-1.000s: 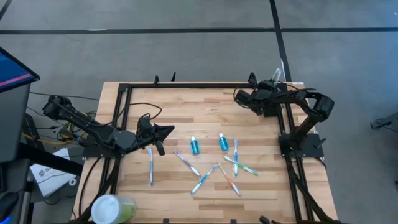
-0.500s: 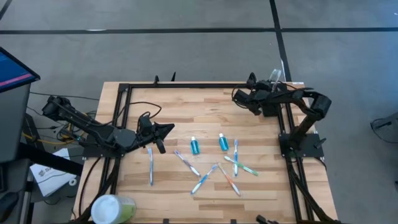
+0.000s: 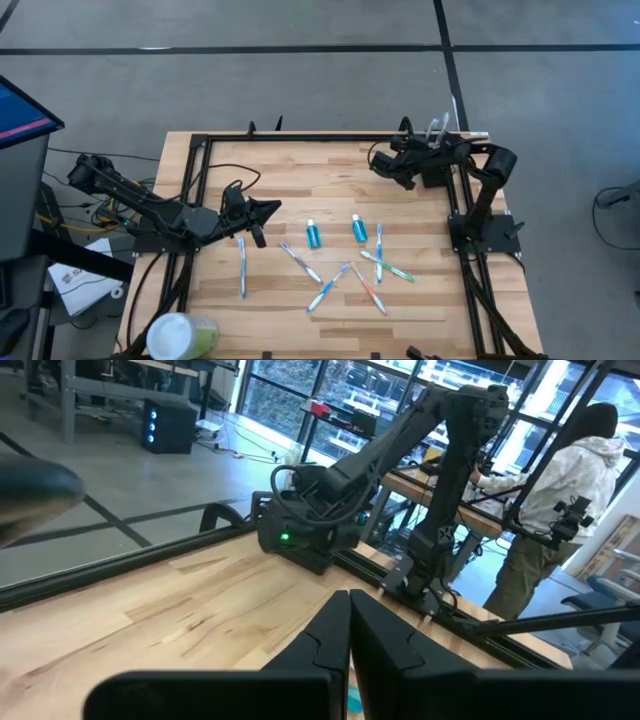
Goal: Pick & Place toothbrushing station
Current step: Put the top green toothbrush into the left section of wire organizer
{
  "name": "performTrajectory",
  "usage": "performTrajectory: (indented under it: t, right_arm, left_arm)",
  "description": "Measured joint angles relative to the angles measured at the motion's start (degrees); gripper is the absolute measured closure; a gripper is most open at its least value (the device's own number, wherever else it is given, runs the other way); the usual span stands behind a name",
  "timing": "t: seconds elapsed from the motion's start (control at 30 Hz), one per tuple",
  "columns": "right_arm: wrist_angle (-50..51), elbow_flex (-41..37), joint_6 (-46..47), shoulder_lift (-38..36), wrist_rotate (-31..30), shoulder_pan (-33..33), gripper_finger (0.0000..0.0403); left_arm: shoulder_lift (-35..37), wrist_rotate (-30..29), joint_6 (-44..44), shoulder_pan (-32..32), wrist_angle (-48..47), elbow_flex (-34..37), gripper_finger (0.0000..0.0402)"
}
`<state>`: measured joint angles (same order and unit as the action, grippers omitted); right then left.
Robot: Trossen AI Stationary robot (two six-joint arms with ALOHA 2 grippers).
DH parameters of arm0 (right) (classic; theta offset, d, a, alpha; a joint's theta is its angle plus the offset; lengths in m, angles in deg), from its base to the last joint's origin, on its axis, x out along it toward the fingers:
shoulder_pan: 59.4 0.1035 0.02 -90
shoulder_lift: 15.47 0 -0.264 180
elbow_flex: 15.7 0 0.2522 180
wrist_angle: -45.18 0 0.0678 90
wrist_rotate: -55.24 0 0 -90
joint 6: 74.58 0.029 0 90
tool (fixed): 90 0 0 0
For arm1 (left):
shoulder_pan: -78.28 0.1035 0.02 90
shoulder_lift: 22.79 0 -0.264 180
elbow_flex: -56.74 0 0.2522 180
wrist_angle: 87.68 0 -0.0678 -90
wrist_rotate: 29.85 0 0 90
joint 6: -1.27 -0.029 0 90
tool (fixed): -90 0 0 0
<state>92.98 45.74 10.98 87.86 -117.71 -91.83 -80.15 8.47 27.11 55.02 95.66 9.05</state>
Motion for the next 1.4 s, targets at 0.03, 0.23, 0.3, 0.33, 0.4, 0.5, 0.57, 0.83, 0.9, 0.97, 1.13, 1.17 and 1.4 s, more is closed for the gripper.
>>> performTrajectory:
  t: [0.03,0.23,0.3,0.33,0.4,0.5,0.57,0.83,0.9,0.97,1.13,1.17,1.4]
  right_arm:
    - [0.00,0.00,0.00,0.00,0.04,-0.01,0.0394]
    - [1.10,0.02,0.01,-2.11,-0.75,0.00,0.0393]
    - [1.54,0.03,-0.01,-3.39,-1.14,-0.05,0.0393]
    - [1.69,0.04,-0.03,-3.78,-1.39,-0.21,0.0393]
    - [1.77,0.04,-0.28,-3.89,-1.32,-0.51,0.0393]
    - [1.39,0.04,-0.28,-2.81,-0.82,-1.24,0.0393]
    - [1.28,0.04,-0.28,-1.82,0.19,-1.53,0.0393]
    - [1.77,0.00,0.92,-0.93,0.32,-0.94,0.0393]
    - [1.78,0.00,1.01,-1.41,-0.17,-1.04,0.0392]
    - [2.15,0.00,1.03,-1.68,-0.33,-0.96,0.0392]
    - [1.07,0.02,1.05,-1.05,-0.64,-1.07,0.0392]
    - [1.06,0.02,1.05,-0.75,-0.36,-1.18,0.0392]
    - [1.92,0.01,1.05,-1.94,-0.51,-1.33,0.0392]
  left_arm:
    - [0.00,0.00,0.11,0.00,0.00,0.00,0.0400]
    - [0.00,-0.02,0.53,0.00,0.07,-0.01,0.0400]
    - [0.00,-0.04,1.23,0.00,0.07,-0.02,0.0400]
    - [0.00,-0.04,1.33,0.00,0.07,-0.02,0.0400]
    - [0.00,-0.06,1.38,0.00,0.07,0.00,0.0400]
    - [0.00,-0.10,1.52,0.00,0.09,0.00,0.0400]
    - [0.00,-0.24,1.57,0.00,0.18,0.00,0.0400]
    - [0.00,-0.22,1.63,0.00,0.47,0.00,0.0400]
    - [0.00,-0.22,1.62,0.00,0.50,0.00,0.0400]
    - [0.00,-0.21,1.62,0.00,0.52,-0.01,0.0400]
    - [0.00,-0.19,1.55,-0.02,0.52,0.00,0.0400]
    - [0.00,-0.17,1.55,0.00,0.52,0.00,0.0400]
    - [0.00,0.00,1.44,-0.30,0.50,-0.02,0.0400]
